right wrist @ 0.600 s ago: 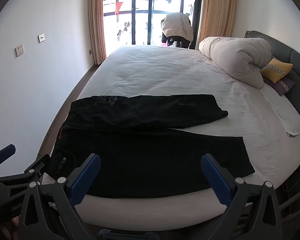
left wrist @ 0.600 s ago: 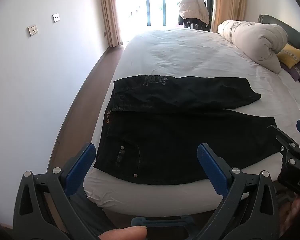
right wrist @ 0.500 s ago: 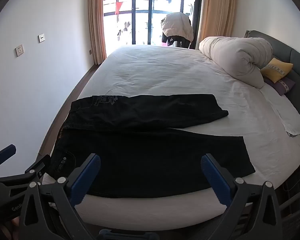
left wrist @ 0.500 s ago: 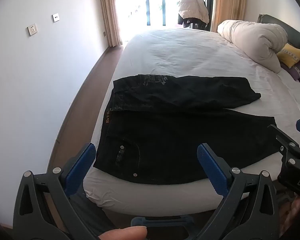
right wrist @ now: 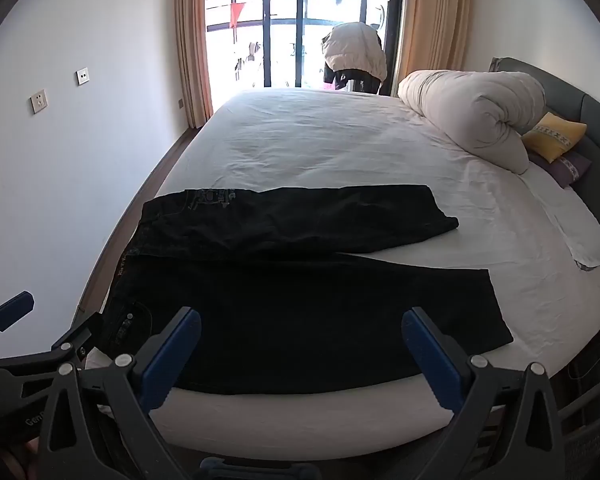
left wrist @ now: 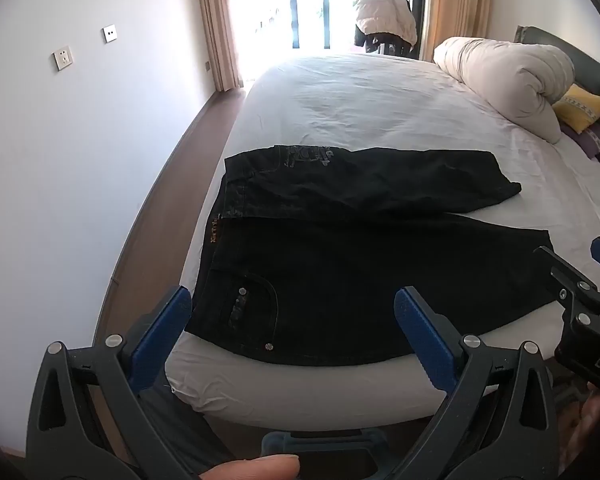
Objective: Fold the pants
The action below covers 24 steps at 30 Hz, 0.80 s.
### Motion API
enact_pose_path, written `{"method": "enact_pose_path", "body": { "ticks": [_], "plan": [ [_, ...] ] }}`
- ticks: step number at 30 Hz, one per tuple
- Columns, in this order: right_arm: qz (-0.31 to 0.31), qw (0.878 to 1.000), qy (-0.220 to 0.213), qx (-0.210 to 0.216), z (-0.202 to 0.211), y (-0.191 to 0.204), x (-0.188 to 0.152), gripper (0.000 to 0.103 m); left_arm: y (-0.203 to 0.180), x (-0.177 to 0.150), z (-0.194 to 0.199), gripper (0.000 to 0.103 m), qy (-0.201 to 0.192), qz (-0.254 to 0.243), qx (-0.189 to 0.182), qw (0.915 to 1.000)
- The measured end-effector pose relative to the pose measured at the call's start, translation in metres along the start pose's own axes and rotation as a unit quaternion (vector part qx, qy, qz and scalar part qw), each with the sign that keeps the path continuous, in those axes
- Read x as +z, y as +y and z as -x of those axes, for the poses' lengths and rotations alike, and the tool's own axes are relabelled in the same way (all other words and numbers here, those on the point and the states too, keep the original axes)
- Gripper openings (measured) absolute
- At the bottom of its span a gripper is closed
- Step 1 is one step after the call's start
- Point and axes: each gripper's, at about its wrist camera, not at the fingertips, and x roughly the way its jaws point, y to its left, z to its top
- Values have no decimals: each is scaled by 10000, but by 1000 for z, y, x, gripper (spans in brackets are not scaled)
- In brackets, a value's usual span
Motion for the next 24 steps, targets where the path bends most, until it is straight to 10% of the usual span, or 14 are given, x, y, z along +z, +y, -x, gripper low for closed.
{"method": "enact_pose_path", "body": {
  "ticks": [24],
  "plan": [
    [-24,10000,14,25,-1,-1,-1,103,0,2,1,103,30,-5,6,10000]
  ]
}}
